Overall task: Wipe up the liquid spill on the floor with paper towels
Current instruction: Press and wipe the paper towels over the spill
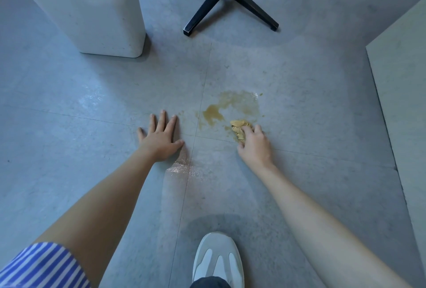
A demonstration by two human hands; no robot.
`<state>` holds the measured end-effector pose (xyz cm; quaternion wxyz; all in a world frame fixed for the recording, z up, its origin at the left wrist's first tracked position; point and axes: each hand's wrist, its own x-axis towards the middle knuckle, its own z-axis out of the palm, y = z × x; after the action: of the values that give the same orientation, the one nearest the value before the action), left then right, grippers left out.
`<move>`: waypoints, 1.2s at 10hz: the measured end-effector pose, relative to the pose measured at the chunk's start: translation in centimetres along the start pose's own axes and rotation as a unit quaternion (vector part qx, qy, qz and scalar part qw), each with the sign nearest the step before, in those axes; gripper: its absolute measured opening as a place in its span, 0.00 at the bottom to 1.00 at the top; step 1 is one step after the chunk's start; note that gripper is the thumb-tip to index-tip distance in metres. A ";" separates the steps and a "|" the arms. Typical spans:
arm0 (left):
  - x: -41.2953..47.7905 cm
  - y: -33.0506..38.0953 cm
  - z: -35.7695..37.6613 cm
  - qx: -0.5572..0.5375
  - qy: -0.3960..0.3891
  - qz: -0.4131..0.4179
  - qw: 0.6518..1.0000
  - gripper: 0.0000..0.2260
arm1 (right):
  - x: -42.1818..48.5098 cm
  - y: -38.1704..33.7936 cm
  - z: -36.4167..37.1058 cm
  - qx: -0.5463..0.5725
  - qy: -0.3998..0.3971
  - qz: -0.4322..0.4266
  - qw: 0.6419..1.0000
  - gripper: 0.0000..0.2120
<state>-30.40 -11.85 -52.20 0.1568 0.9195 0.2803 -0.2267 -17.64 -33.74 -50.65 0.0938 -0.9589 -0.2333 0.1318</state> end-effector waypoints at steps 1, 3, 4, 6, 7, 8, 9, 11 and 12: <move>0.0 0.0 0.1 -0.003 0.001 0.000 1.000 0.34 | 0.0 -1.3 -0.3 0.088 0.005 0.029 0.996 0.18; 0.0 -0.1 0.0 -0.007 0.000 0.002 1.000 0.34 | 1.3 -3.0 -2.7 0.528 -0.021 0.182 0.829 0.03; 0.0 -0.1 -0.1 -0.008 0.002 0.003 1.000 0.34 | 1.8 -2.2 -3.4 0.563 -0.034 0.268 0.782 0.07; -0.1 0.0 0.0 -0.004 0.000 0.002 1.000 0.34 | 2.2 0.8 -2.6 0.158 0.057 0.141 0.976 0.11; -0.1 -0.1 -0.1 -0.006 -0.001 0.005 1.000 0.34 | 1.9 0.3 -1.5 0.106 0.011 -0.018 0.994 0.18; -0.1 -0.1 -0.2 -0.006 -0.002 0.008 1.000 0.34 | 1.7 -0.1 -0.1 0.003 -0.022 -0.073 0.997 0.22; -0.1 -0.2 -0.1 -0.005 -0.002 0.007 1.000 0.34 | 2.0 -0.5 -0.2 0.001 0.005 -0.064 0.998 0.19; -0.2 -0.3 0.0 -0.008 0.001 0.008 1.000 0.34 | 2.7 -2.8 -1.3 0.088 0.075 -0.068 0.991 0.19; -0.2 -0.3 -0.1 -0.007 -0.002 0.008 1.000 0.34 | 1.8 -3.2 -0.1 0.038 0.023 -0.141 0.989 0.22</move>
<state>-30.67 -11.63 -52.11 0.1653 0.9201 0.2741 -0.2259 -17.43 -30.13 -50.18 0.1533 -0.9149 -0.3586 0.1041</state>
